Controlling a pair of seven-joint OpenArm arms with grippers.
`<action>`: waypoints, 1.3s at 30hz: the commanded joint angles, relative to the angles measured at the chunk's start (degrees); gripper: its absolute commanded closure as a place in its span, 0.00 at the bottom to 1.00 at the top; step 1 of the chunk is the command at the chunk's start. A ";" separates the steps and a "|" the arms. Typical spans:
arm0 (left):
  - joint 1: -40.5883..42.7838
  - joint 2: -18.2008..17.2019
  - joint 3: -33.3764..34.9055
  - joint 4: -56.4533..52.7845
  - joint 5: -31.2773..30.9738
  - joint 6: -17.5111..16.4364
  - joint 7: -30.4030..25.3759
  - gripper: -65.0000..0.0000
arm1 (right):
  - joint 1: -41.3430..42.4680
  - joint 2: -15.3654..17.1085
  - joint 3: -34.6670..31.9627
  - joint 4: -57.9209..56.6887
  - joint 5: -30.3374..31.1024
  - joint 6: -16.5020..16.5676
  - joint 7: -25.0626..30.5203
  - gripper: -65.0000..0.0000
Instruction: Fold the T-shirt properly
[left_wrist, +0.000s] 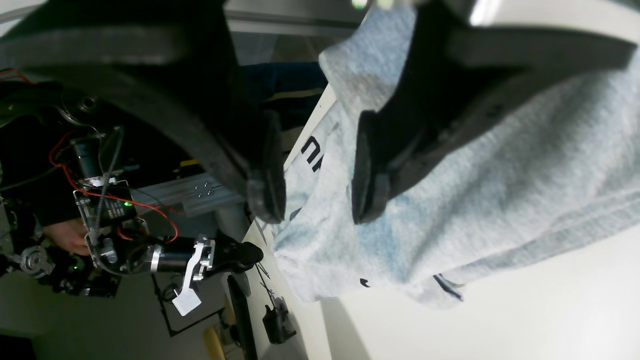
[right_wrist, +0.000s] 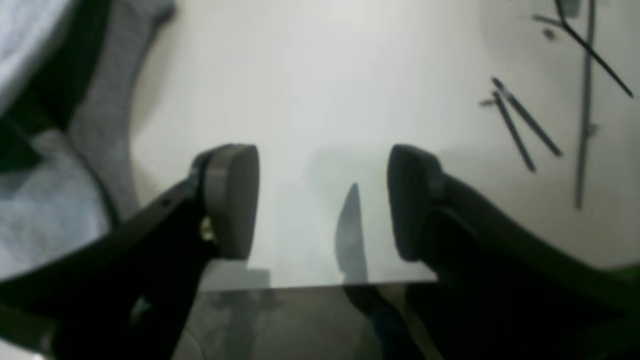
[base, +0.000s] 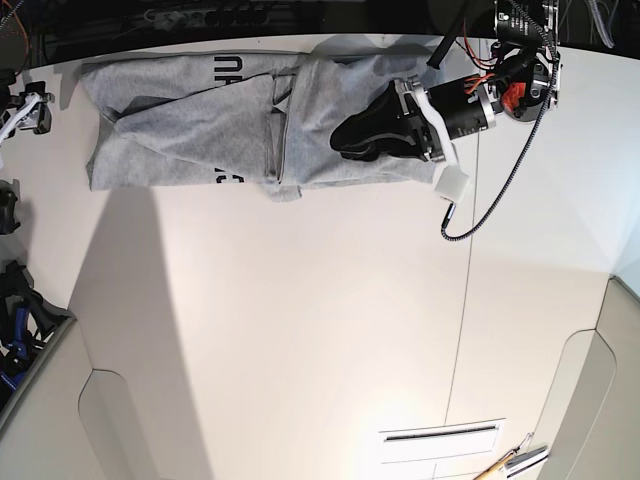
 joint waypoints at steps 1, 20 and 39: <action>-0.31 -0.17 -0.17 0.94 -1.53 -0.52 -0.59 0.60 | 0.11 1.09 0.57 0.83 0.37 -0.26 0.68 0.38; -0.28 -0.17 -0.17 0.94 0.98 -0.52 -0.61 0.60 | 5.84 -3.17 16.24 -2.69 29.00 0.98 -4.59 0.38; -0.31 -0.15 -0.17 0.94 1.20 -0.52 -0.83 0.60 | 7.91 -7.54 10.97 -15.58 43.19 3.74 -10.34 0.38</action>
